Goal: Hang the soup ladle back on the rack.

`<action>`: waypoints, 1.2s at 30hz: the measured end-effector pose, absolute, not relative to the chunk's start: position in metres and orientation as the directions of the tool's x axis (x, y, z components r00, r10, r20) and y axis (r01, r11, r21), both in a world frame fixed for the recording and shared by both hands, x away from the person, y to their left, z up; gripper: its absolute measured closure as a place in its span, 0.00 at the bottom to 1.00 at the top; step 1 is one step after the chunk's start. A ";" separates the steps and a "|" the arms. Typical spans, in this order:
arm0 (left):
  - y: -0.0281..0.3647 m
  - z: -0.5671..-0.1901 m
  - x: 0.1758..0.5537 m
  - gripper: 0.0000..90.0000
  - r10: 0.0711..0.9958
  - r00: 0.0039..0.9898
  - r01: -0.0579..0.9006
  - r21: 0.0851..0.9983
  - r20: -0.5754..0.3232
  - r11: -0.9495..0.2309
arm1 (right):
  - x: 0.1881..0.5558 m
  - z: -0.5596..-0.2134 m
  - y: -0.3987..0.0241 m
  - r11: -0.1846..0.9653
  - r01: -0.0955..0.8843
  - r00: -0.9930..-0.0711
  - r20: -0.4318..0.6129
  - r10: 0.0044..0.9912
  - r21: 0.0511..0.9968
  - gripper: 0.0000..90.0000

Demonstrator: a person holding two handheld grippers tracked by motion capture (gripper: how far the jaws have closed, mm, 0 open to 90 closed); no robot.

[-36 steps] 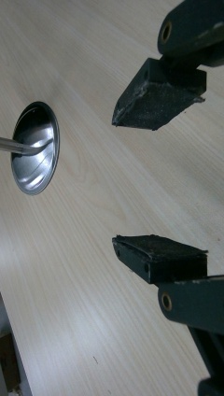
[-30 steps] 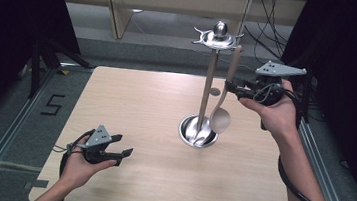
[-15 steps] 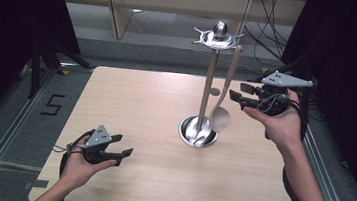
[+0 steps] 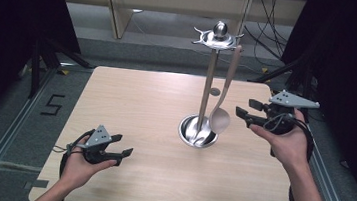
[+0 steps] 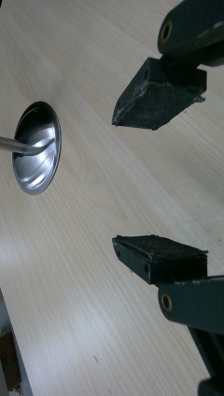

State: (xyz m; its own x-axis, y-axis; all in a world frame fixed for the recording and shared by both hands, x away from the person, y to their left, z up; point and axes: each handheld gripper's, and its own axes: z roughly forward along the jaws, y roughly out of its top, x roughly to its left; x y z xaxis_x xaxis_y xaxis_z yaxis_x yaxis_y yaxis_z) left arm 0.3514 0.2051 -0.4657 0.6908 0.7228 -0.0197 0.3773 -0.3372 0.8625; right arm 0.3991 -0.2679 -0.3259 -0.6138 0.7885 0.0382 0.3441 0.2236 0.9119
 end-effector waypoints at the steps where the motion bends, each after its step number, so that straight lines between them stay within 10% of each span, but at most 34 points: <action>1: 0.205 -0.466 0.352 0.38 0.723 0.691 0.378 0.862 -0.020 -0.337 | 0.396 -0.329 -0.270 0.231 0.350 -0.611 0.034 0.791 0.908 0.47; 36: 0.205 -0.465 0.352 0.38 0.720 0.694 0.373 0.865 -0.021 -0.335 | 0.341 -0.455 -0.295 0.162 0.518 -0.531 0.168 0.830 0.840 0.42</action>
